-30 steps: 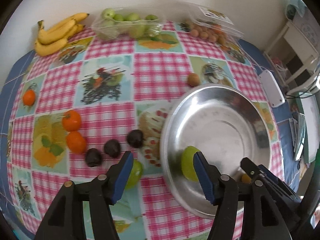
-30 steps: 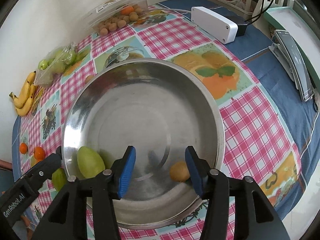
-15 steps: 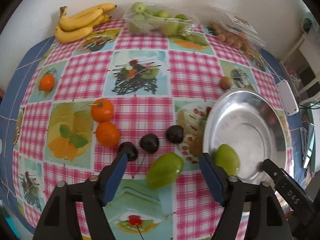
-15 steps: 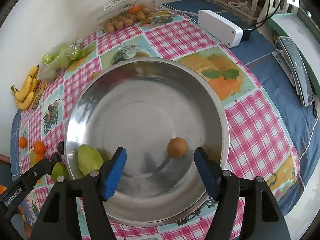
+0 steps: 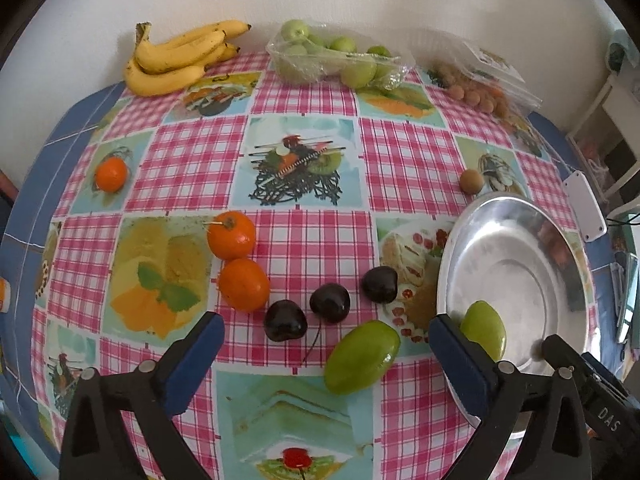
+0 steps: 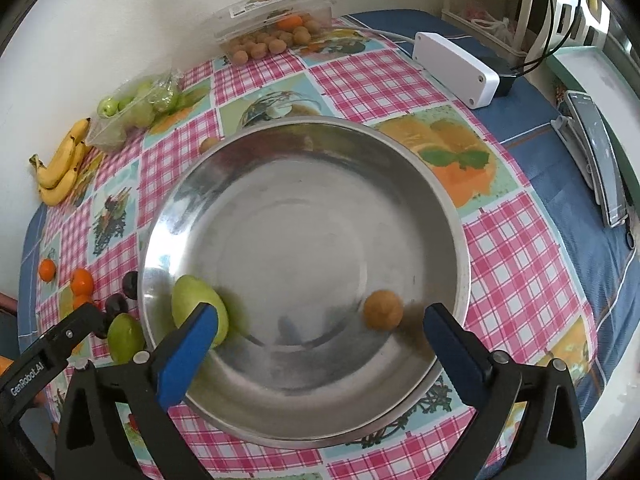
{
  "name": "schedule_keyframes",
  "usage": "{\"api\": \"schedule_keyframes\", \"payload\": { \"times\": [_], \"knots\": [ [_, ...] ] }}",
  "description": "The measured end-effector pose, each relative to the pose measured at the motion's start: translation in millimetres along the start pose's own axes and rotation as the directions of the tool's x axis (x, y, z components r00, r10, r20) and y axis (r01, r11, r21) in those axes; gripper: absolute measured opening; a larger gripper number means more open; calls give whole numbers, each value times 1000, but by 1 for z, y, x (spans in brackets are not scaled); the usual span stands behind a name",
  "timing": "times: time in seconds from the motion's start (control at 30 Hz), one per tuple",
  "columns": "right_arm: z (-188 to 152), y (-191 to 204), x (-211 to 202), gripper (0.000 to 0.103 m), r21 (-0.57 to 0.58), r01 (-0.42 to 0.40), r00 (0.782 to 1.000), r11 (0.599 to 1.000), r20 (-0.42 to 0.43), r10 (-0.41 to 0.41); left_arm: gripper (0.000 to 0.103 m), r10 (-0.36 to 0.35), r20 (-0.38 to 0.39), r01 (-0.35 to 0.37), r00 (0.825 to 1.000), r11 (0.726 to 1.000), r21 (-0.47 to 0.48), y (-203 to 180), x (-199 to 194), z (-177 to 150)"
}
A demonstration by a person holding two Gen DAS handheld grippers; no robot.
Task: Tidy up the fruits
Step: 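Withdraw both tools from the bowl back toward the remaining fruits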
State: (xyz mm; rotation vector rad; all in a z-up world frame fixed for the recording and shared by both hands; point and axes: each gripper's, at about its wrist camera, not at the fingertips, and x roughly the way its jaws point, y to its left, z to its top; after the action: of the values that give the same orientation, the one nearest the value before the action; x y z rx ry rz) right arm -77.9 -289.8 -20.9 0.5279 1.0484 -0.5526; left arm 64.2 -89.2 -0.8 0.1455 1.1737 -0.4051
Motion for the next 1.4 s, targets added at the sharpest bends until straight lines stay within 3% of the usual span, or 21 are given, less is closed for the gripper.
{"api": "schedule_keyframes", "payload": {
  "times": [0.33, 0.67, 0.87, 1.0, 1.13, 1.4],
  "knots": [
    [-6, 11, -3, 102, -24, -80, 997, 997, 14, 80, 103, -59, 52, 61, 997, 998, -26, 9, -6, 1],
    [-8, 26, -4, 102, -65, -94, 995, 993, 9, 95, 103, 82, 130, -77, 988, 996, -42, 23, -11, 2],
    [-7, 41, -12, 102, -122, -54, 997, 991, 52, 61, 103, 50, 147, -38, 988, 995, -88, 33, -12, 4],
    [-6, 50, -20, 102, -141, -22, 994, 990, 100, 36, 103, 109, 185, -95, 977, 992, -84, 33, -18, 3],
    [-6, 58, -22, 102, -167, 0, 992, 986, 121, 21, 103, 105, 156, -91, 982, 992, -91, 37, -14, 4],
    [-5, 89, -20, 102, -220, -28, 993, 975, 103, 51, 103, 212, 52, -203, 976, 970, -136, 56, -5, 3]
  ]
}}
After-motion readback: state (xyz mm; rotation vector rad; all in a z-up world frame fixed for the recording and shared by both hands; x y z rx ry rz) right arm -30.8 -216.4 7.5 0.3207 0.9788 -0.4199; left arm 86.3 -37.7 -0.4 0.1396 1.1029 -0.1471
